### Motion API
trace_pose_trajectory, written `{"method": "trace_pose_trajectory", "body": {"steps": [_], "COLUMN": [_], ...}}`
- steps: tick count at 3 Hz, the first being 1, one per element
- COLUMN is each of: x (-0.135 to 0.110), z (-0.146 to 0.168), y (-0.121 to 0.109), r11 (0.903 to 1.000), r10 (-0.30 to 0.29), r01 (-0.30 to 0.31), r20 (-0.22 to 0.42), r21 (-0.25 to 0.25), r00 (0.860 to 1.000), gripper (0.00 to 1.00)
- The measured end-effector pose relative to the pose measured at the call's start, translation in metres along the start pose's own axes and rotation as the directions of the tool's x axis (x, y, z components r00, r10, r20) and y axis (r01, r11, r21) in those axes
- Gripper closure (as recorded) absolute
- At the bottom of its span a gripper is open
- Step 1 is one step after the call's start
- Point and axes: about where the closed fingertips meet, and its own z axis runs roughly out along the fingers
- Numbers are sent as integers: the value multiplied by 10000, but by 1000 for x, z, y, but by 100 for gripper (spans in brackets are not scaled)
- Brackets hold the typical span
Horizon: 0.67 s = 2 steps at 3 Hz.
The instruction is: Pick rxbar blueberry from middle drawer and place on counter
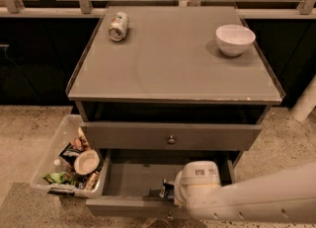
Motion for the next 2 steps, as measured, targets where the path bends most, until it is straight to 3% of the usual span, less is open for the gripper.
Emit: {"method": "trace_pose_trajectory", "body": {"steps": [1, 2], "x": [-8, -19], "z": [-54, -112], "y": [16, 0], "r11": [9984, 9911], "r10": [-550, -971], "r01": [553, 969], "r20": [-200, -27], "r21": [152, 917], "r00": [9983, 9953], "gripper": [100, 100]}}
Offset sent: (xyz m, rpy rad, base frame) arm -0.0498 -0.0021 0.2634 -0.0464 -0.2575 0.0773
